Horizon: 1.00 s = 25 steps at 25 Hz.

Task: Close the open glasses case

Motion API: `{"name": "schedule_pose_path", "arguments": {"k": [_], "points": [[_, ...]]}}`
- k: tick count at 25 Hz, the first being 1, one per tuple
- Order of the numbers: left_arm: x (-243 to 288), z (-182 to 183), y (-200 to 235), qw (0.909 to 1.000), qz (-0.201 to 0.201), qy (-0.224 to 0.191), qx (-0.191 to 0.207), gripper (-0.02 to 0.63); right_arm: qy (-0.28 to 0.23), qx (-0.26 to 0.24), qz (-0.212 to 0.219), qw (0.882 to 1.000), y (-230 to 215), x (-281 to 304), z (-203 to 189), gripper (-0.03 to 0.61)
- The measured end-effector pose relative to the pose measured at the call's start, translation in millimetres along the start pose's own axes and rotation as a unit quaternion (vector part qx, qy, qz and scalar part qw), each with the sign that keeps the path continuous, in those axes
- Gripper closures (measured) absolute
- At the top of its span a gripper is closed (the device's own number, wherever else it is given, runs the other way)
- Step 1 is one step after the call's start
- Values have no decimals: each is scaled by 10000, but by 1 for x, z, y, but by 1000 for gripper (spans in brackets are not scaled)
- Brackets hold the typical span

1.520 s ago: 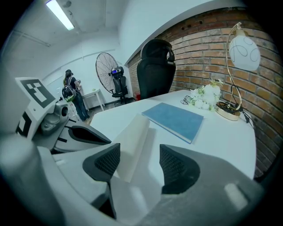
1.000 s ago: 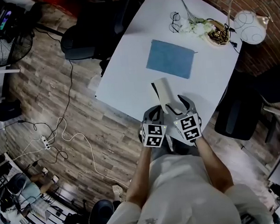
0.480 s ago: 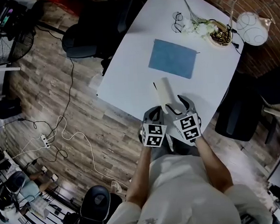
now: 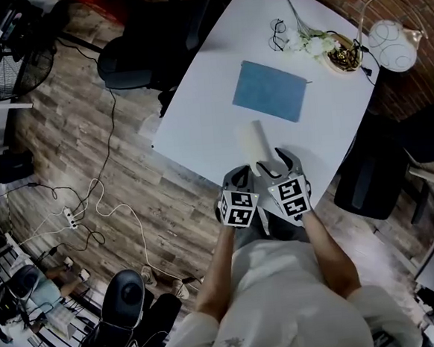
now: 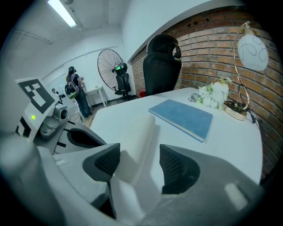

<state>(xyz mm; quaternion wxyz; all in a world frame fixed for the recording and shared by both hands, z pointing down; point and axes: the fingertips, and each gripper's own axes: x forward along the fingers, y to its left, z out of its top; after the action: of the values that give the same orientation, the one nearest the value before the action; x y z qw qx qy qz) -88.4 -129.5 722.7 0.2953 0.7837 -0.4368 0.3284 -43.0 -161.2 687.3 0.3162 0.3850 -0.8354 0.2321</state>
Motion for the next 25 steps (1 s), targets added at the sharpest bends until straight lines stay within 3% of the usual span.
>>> {"name": "schedule_pose_path", "arguments": {"k": [14,25], "points": [[-3,-12,2,9999,-45,132,17,609,21,43,-3,10000,4,6,-3,298],[-18,-4,11,10000,44,-62,19,609,1,17,-88,10000,1,0,-3,298]]}}
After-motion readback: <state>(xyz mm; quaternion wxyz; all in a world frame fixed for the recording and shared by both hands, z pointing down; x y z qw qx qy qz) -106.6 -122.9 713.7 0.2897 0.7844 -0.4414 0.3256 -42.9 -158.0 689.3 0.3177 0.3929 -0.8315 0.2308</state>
